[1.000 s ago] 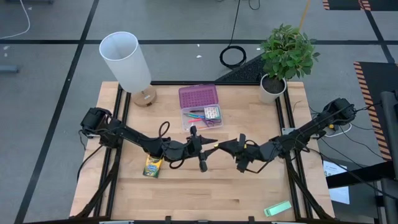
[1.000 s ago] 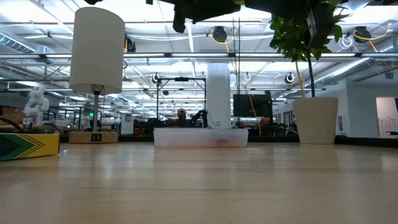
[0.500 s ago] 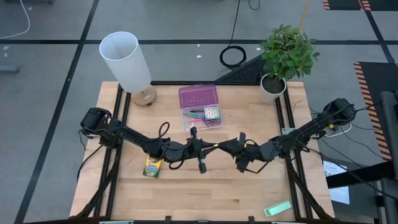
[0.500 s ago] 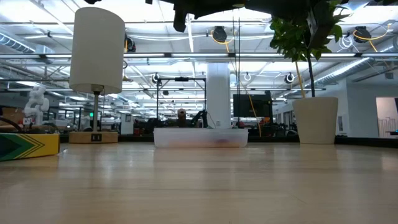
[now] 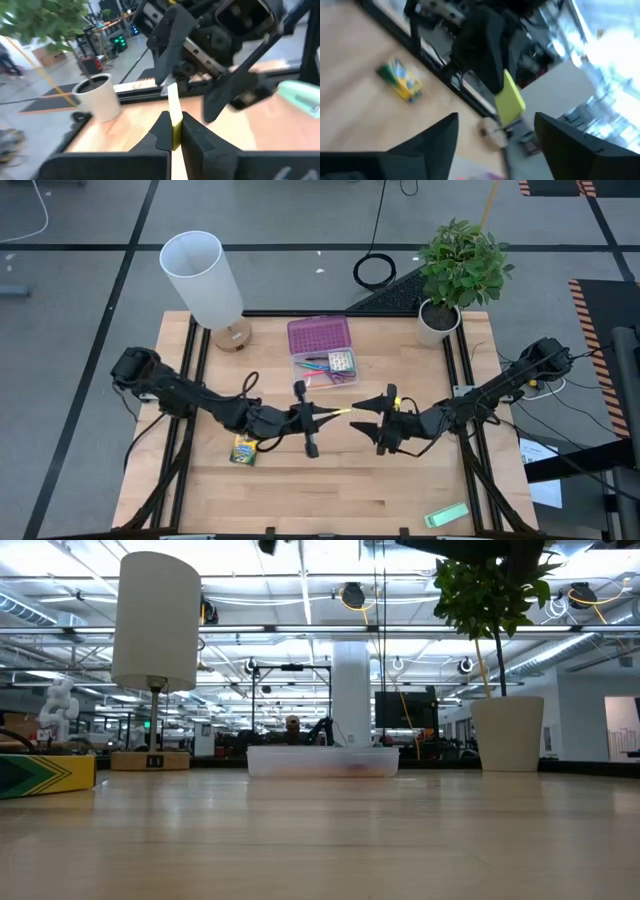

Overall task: Pack school essentials
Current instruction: Put the yellow eraser into the purple supply box

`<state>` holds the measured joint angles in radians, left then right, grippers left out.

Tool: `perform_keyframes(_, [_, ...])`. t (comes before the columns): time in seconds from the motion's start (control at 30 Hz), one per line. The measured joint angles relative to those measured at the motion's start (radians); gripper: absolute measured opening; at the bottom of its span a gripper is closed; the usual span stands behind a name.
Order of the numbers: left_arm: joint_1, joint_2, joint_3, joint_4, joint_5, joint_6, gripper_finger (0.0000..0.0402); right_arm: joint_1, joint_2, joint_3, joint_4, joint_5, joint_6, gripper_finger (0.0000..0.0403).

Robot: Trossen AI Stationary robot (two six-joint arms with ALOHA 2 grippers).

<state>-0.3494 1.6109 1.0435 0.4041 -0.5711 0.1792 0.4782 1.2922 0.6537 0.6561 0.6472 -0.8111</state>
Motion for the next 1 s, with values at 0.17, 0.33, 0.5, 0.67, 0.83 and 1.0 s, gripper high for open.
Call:
perform_keyframes(0.17, [-0.053, -0.072, 0.002, -0.147, -0.067, 0.076, 0.0026, -0.001, 0.0, 0.0, -0.001, 0.002, 0.418, 0.0289])
perform_keyframes(0.33, [-0.132, -0.099, 0.002, -0.249, -0.067, 0.21, 0.0028, -0.029, 0.0, 0.0, 0.002, 0.005, 0.794, 0.0292])
perform_keyframes(0.5, [-0.199, -0.099, 0.001, -0.323, -0.101, 0.434, 0.0029, -0.071, 0.0, 0.0, -0.009, -0.02, 1.111, 0.0284])
perform_keyframes(0.67, [-0.24, -0.094, 0.001, -0.379, -0.169, 0.653, 0.003, -0.105, 0.0, -0.007, -0.009, -0.165, 1.274, 0.0282])
perform_keyframes(0.83, [-0.262, -0.095, 0.001, -0.41, -0.229, 0.827, 0.003, -0.12, 0.0, -0.016, 0.041, -0.263, 1.377, 0.0281])
perform_keyframes(1.0, [-0.28, -0.095, 0.001, -0.407, -0.243, 0.995, 0.003, -0.118, 0.015, -0.031, 0.134, -0.314, 1.418, 0.0281])
